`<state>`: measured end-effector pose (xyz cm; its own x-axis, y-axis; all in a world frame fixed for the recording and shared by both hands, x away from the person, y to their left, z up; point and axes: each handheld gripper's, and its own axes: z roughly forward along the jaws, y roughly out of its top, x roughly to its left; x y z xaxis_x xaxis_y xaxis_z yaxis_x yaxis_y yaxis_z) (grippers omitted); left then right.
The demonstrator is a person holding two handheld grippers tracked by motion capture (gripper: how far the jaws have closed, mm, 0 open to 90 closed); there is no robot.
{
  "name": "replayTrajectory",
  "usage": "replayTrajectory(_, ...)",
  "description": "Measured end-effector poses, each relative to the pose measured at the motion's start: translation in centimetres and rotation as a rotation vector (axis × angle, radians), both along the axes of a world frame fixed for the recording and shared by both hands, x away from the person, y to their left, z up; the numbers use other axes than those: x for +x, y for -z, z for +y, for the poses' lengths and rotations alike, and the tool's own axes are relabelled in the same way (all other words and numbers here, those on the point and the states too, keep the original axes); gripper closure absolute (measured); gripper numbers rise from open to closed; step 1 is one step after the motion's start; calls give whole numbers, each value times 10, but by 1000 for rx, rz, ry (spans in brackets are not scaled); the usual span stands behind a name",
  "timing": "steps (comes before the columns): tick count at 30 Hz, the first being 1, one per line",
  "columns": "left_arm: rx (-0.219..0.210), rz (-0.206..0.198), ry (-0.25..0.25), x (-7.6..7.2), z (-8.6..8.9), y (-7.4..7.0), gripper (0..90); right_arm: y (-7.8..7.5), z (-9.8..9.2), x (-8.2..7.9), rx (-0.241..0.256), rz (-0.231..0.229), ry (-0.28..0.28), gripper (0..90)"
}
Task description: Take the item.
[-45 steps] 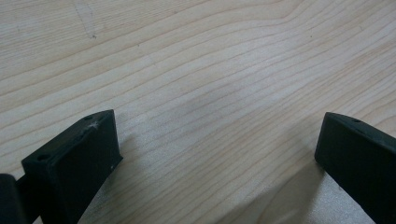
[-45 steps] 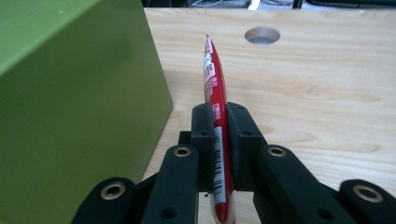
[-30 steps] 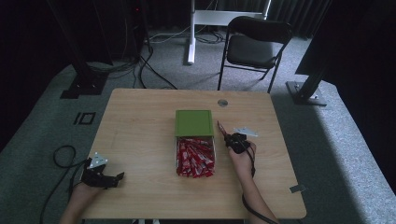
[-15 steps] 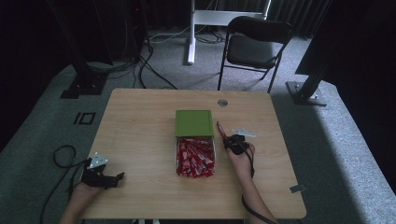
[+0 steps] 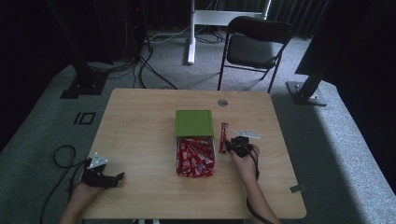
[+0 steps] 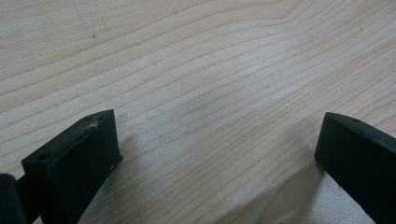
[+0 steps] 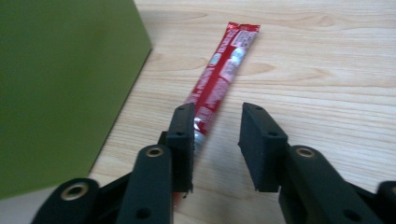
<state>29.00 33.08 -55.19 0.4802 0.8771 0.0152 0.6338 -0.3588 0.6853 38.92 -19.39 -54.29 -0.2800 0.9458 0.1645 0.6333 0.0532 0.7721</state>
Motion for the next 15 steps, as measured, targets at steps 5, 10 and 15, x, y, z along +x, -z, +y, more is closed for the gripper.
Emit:
replayTrajectory(5, 0, 0, 0, 0, 0, 0, 7, -2, -11, -5, -8, -15, 9, 584)
replayTrajectory(10, 0, 0, 0, 0, 0, 0, 7, -6, -19, -9, -9, -31, 16, 528)
replayTrajectory(15, 0, 0, 0, 0, 0, 0, 7, -8, -24, -12, -17, -32, 16, 464)
